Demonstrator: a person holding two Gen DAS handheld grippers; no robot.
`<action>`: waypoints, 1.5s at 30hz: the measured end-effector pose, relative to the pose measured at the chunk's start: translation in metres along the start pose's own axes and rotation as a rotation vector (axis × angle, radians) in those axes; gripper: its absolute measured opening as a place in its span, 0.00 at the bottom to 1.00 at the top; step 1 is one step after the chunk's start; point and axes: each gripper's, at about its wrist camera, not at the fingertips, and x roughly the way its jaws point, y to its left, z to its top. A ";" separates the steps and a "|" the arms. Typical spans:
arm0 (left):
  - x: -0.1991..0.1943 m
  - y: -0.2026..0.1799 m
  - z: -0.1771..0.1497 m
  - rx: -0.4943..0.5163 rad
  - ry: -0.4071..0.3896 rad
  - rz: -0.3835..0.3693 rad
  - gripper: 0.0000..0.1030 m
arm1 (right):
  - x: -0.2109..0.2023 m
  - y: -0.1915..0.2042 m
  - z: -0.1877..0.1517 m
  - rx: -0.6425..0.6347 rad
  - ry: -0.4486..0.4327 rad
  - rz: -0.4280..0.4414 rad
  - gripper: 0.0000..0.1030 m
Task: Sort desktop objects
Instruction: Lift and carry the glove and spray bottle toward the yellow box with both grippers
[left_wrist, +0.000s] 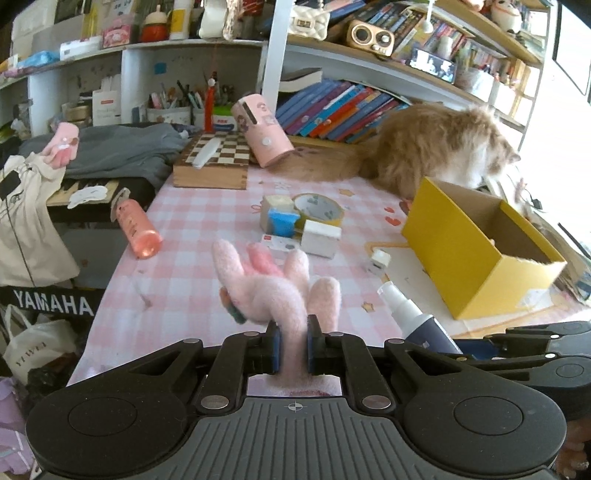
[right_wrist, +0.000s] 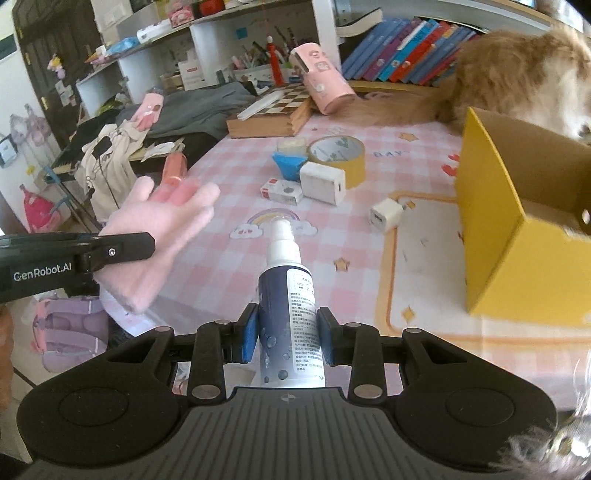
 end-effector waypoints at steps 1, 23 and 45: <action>-0.004 -0.001 -0.003 0.000 -0.001 -0.003 0.11 | -0.004 0.001 -0.005 0.006 0.000 -0.003 0.30; -0.022 -0.064 -0.029 0.172 0.039 -0.188 0.11 | -0.078 -0.014 -0.082 0.147 -0.039 -0.162 0.30; -0.022 -0.120 -0.043 0.361 0.097 -0.419 0.11 | -0.141 -0.030 -0.143 0.395 -0.057 -0.383 0.30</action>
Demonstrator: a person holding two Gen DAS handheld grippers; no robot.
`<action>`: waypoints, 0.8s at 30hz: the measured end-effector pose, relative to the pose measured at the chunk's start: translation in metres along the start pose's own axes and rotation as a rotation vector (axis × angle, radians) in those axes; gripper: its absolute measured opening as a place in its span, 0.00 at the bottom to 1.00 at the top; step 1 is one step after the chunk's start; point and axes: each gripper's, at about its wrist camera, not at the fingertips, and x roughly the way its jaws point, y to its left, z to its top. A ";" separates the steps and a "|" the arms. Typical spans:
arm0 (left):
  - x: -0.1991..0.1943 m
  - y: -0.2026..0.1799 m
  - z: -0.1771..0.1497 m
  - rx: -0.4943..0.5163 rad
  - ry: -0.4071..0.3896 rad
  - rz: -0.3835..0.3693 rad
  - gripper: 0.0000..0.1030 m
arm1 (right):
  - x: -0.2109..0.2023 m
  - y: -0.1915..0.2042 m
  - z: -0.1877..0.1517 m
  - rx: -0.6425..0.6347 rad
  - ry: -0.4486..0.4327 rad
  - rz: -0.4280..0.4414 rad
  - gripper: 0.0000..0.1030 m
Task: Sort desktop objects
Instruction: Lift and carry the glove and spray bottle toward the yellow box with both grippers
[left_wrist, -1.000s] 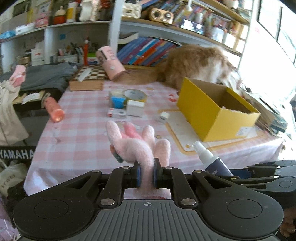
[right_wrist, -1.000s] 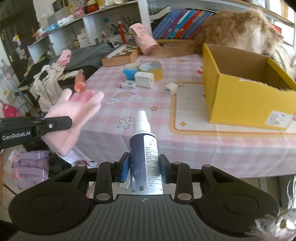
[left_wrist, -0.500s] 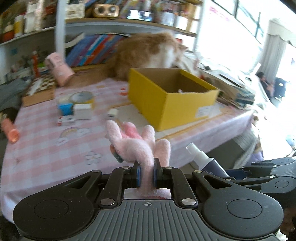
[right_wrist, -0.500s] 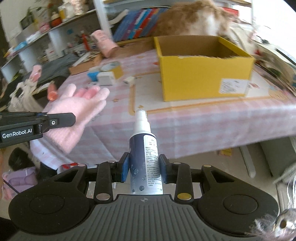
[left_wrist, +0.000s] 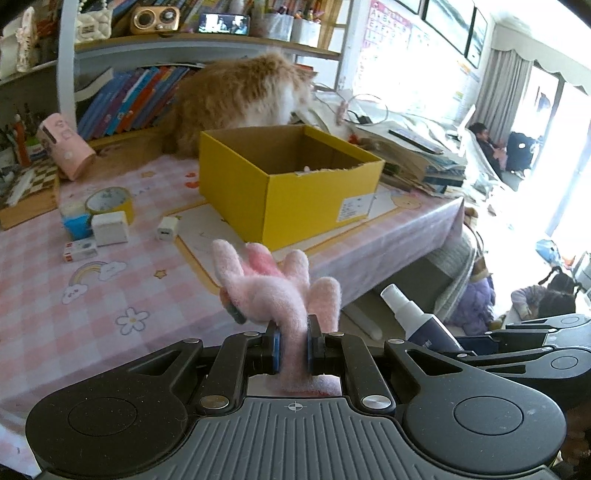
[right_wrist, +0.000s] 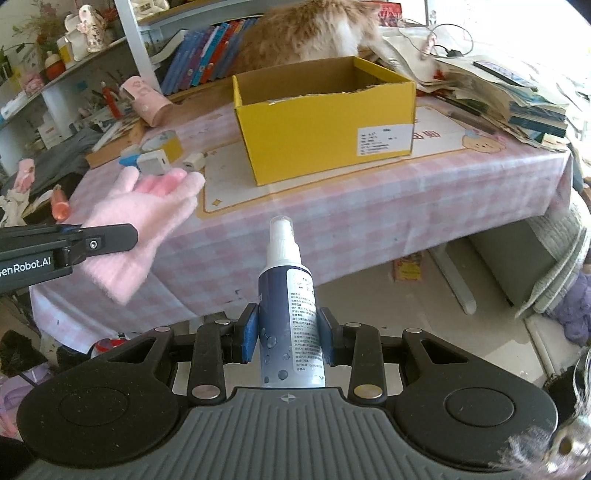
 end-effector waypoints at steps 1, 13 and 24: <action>0.001 -0.001 0.000 0.003 0.003 -0.006 0.11 | -0.001 -0.001 -0.001 0.003 -0.001 -0.006 0.30; 0.009 -0.011 0.008 0.048 -0.002 -0.050 0.11 | -0.009 -0.011 -0.001 0.042 -0.026 -0.055 0.30; 0.014 -0.011 0.013 0.065 -0.005 -0.061 0.11 | -0.005 -0.019 0.006 0.074 -0.030 -0.077 0.30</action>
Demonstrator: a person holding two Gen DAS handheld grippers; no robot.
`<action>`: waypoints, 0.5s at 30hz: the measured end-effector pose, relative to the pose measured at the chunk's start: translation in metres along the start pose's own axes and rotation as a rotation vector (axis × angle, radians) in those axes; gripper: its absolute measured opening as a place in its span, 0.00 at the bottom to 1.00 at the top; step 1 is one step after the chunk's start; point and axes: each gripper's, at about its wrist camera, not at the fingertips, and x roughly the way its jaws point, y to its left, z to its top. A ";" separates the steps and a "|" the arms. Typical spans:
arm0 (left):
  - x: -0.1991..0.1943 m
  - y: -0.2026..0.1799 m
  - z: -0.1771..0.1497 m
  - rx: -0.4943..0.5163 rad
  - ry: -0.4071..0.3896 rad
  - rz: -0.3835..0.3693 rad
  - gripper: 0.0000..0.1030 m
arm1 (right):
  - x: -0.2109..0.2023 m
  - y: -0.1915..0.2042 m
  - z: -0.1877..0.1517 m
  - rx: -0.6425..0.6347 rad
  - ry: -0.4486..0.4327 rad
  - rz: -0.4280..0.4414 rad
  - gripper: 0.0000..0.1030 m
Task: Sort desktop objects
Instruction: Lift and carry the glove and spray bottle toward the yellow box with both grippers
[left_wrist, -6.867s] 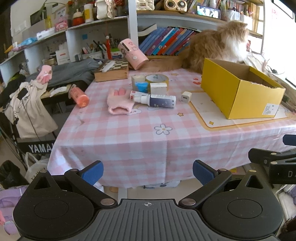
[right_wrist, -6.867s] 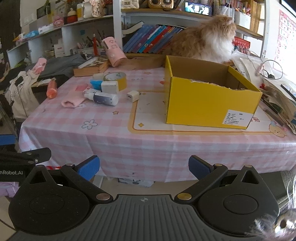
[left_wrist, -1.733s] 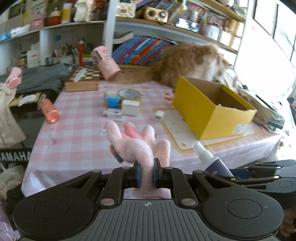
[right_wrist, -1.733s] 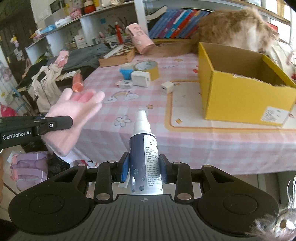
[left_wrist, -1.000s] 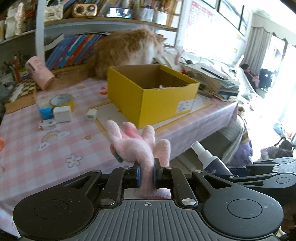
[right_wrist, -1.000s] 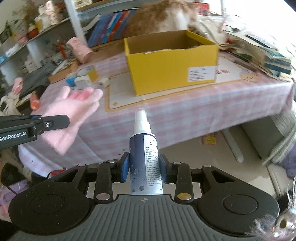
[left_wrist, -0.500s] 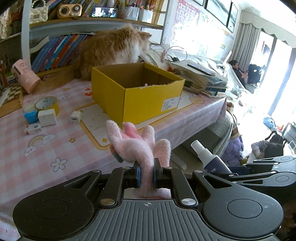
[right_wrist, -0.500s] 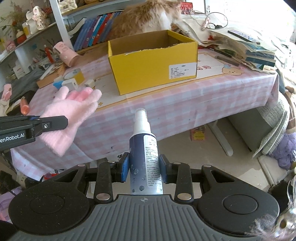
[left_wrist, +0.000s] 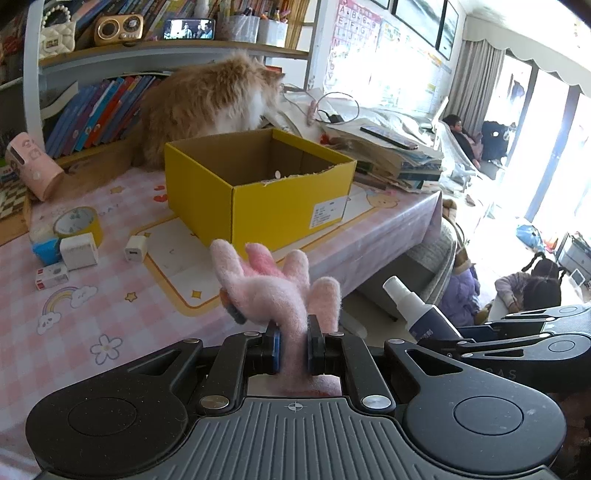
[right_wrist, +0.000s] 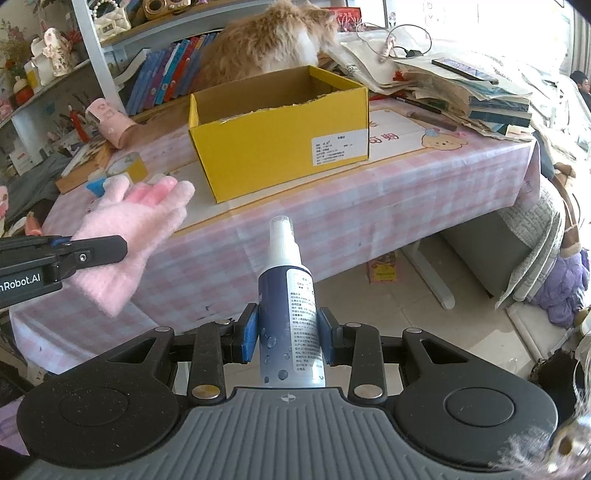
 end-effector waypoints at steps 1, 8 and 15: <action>0.000 0.000 0.000 0.001 0.000 0.000 0.11 | 0.001 0.000 0.000 0.000 0.002 0.000 0.30; 0.000 0.003 -0.002 -0.012 0.005 0.005 0.11 | 0.004 0.003 0.002 -0.017 0.009 0.006 0.30; 0.001 0.006 0.002 -0.018 -0.006 0.016 0.11 | 0.006 0.004 0.004 -0.021 0.012 0.007 0.30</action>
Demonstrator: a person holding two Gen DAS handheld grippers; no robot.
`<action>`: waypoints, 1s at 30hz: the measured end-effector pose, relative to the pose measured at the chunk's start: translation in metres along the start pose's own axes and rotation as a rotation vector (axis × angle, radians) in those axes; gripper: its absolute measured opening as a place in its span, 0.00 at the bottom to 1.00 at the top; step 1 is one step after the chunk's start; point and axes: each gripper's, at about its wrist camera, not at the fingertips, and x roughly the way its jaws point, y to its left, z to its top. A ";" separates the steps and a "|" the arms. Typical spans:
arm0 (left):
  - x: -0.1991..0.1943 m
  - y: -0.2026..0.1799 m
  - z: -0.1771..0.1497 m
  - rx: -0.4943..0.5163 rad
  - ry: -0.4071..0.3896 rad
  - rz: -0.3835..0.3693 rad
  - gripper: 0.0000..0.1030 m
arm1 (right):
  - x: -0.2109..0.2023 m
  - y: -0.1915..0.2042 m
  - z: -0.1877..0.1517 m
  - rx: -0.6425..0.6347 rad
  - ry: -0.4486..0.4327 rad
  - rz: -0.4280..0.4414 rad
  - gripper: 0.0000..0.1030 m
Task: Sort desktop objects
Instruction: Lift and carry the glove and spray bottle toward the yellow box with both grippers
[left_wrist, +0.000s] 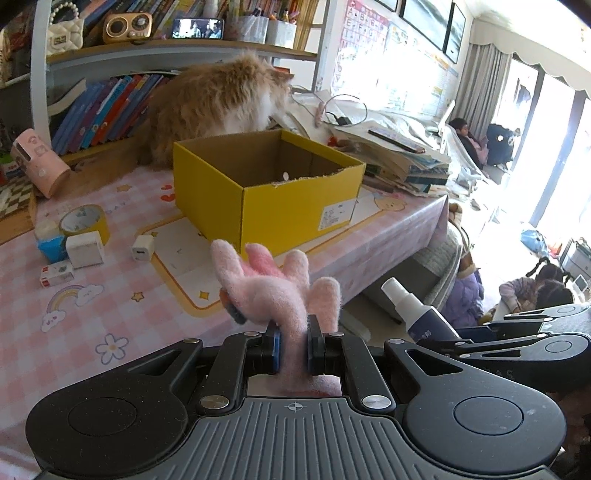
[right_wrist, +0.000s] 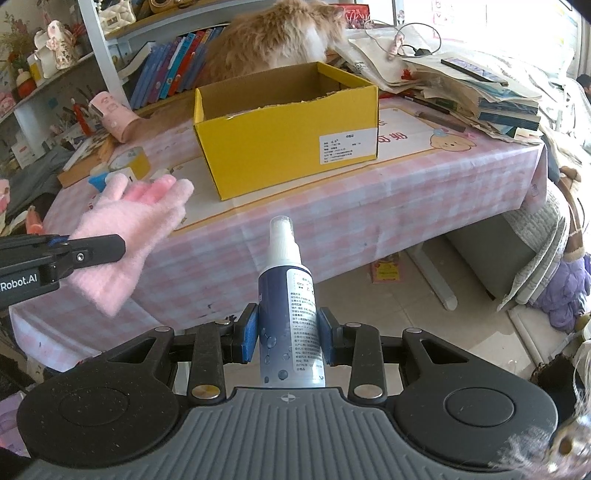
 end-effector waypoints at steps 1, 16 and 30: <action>0.000 0.000 0.001 0.000 -0.002 0.002 0.11 | 0.000 0.000 0.001 -0.003 0.000 0.001 0.30; 0.019 -0.001 0.016 -0.004 -0.004 -0.001 0.11 | 0.019 -0.011 0.024 -0.021 0.017 0.002 0.30; 0.035 -0.004 0.047 0.024 -0.044 0.019 0.11 | 0.043 -0.021 0.058 -0.050 0.027 0.052 0.30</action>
